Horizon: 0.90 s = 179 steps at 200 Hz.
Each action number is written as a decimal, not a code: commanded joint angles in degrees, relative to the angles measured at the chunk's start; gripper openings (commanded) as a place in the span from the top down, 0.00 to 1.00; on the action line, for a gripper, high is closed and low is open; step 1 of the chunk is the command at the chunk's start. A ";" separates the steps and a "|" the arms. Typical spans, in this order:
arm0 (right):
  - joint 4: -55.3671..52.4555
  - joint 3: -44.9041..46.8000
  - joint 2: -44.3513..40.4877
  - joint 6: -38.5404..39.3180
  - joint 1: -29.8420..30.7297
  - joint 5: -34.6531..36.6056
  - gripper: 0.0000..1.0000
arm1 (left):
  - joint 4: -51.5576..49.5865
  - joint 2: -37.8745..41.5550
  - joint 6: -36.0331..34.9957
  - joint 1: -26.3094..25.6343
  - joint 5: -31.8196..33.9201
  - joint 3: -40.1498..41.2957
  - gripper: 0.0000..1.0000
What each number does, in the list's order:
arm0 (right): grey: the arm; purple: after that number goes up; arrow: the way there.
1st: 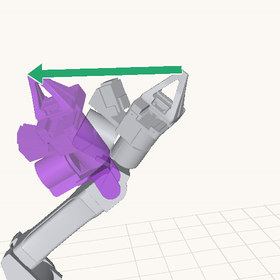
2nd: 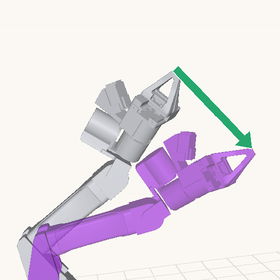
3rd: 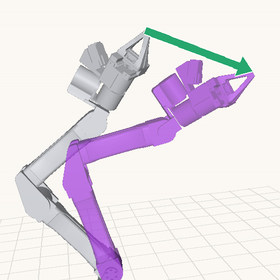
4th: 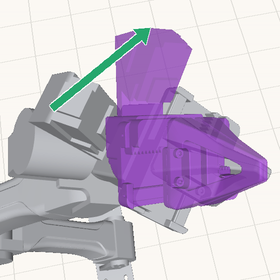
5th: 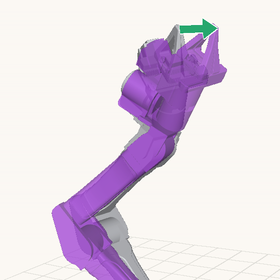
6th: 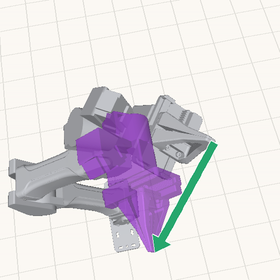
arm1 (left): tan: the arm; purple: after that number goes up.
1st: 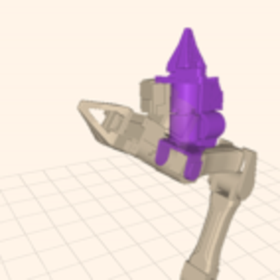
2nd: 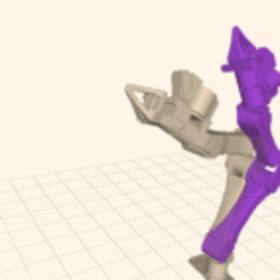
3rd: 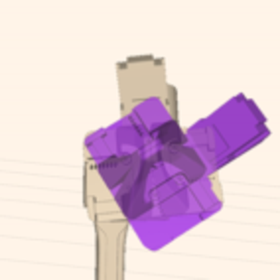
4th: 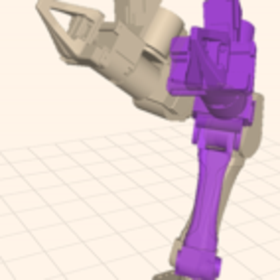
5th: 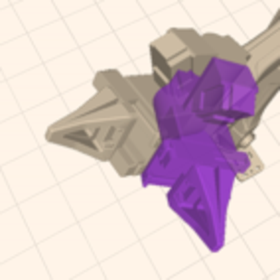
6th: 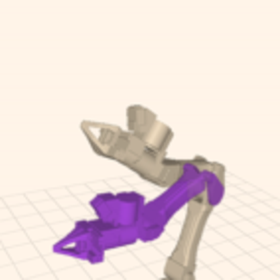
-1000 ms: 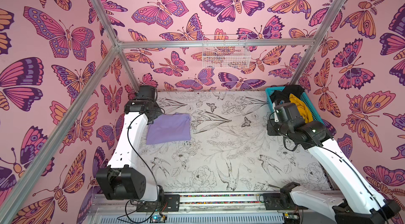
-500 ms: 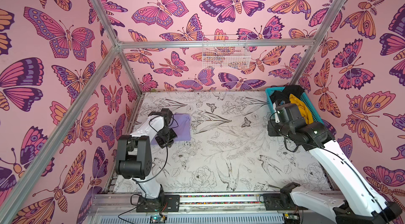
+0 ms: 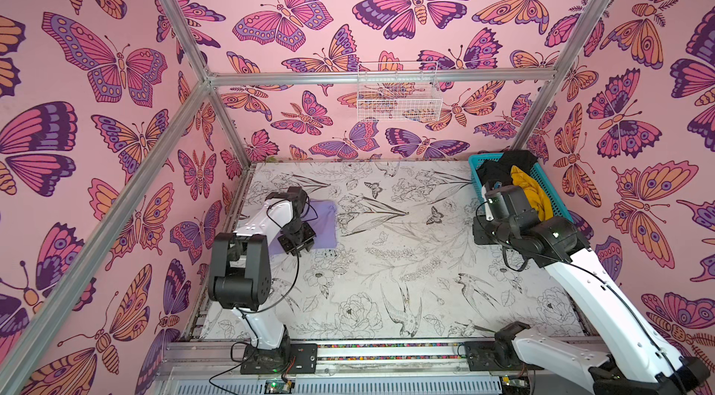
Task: Fold and stack t-shirts
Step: Move the T-shirt to the corner of the board.
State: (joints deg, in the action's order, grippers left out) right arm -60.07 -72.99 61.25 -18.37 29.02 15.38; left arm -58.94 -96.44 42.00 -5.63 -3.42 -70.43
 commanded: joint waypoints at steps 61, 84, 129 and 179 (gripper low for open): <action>-0.26 -0.46 0.66 -0.48 -0.10 -1.86 0.71 | -4.87 4.49 -1.51 -0.28 8.10 -3.13 0.36; -1.11 -0.14 -0.57 -0.49 -0.14 -0.91 0.71 | -3.13 -0.91 -2.67 -0.20 8.87 -5.13 0.29; -2.12 0.13 -2.10 -0.57 -0.10 0.00 0.71 | -0.76 -9.95 -4.21 0.89 8.42 -9.10 0.18; -2.23 0.48 -2.69 -1.15 -0.10 -0.27 0.71 | -1.40 -24.15 -9.57 4.94 0.30 -20.26 0.00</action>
State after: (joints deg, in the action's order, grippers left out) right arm -61.10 -72.77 59.35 -18.65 29.02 14.52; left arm -59.66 -114.37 36.38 -3.11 1.93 -85.17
